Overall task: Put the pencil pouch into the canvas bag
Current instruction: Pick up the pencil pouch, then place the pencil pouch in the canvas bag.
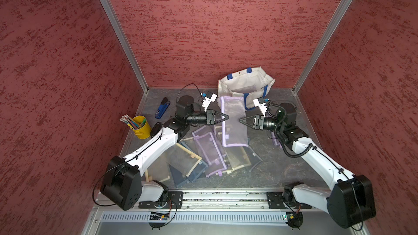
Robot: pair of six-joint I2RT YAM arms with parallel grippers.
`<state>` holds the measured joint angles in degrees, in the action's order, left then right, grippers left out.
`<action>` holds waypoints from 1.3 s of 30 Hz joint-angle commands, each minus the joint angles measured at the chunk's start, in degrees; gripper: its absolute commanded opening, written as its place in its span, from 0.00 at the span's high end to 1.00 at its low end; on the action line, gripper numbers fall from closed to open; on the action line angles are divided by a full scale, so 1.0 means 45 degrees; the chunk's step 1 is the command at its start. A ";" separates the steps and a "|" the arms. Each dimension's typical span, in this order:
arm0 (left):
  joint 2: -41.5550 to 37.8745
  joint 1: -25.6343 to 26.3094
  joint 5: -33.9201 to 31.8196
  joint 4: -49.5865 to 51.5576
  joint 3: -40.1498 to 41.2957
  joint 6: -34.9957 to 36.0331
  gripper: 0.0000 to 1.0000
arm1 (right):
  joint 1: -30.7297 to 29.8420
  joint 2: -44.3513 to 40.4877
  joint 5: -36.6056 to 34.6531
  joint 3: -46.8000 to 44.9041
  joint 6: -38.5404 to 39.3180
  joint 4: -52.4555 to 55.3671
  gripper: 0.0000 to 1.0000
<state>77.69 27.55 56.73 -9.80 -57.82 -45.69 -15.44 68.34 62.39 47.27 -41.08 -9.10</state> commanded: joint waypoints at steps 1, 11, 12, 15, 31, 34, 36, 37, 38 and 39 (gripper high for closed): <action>-0.0063 0.0010 0.0147 0.0064 -0.0315 0.0400 1.00 | -0.0160 -0.0203 0.0435 0.0382 -0.0166 -0.0838 0.58; -0.0314 -0.0027 -0.1658 0.1689 -0.0444 0.1149 0.61 | -0.0174 0.0212 -0.0400 0.1996 0.0923 0.1216 1.00; -0.0472 -0.0081 -0.2108 0.2063 -0.0386 0.1267 0.49 | -0.0178 0.0341 -0.0780 0.2453 0.1243 0.1829 1.00; -0.1239 -0.0248 -0.4000 0.3409 -0.0113 0.1674 0.12 | -0.0141 0.1091 -0.2240 0.4393 0.2127 0.3865 1.00; -0.3607 0.1371 -0.8400 0.6243 0.0379 0.2790 0.00 | 0.0404 0.7448 -1.2020 1.3244 -0.2170 0.6154 1.00; -0.3632 0.1961 -0.8856 0.6192 0.0464 0.2751 0.00 | 0.0396 0.8066 -1.3153 1.3383 -0.2793 0.6113 1.00; -0.3591 0.2261 -0.9029 0.6108 0.0558 0.2703 0.00 | 0.0385 0.8347 -1.3656 1.3313 -0.3052 0.6100 1.00; -0.3573 0.2379 -0.9070 0.6026 0.0622 0.2659 0.00 | 0.0396 0.8469 -1.3896 1.3277 -0.3082 0.6096 1.00; -0.3537 0.2451 -0.9071 0.5940 0.0678 0.2619 0.00 | 0.0395 0.8540 -1.4077 1.3231 -0.3136 0.6105 1.00; -0.3505 0.2523 -0.9062 0.5871 0.0748 0.2596 0.00 | 0.0413 0.8659 -1.4191 1.3218 -0.3156 0.6098 1.00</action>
<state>62.08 38.11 17.98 16.97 -55.66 -34.72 -13.67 106.69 5.50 106.19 -51.88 17.15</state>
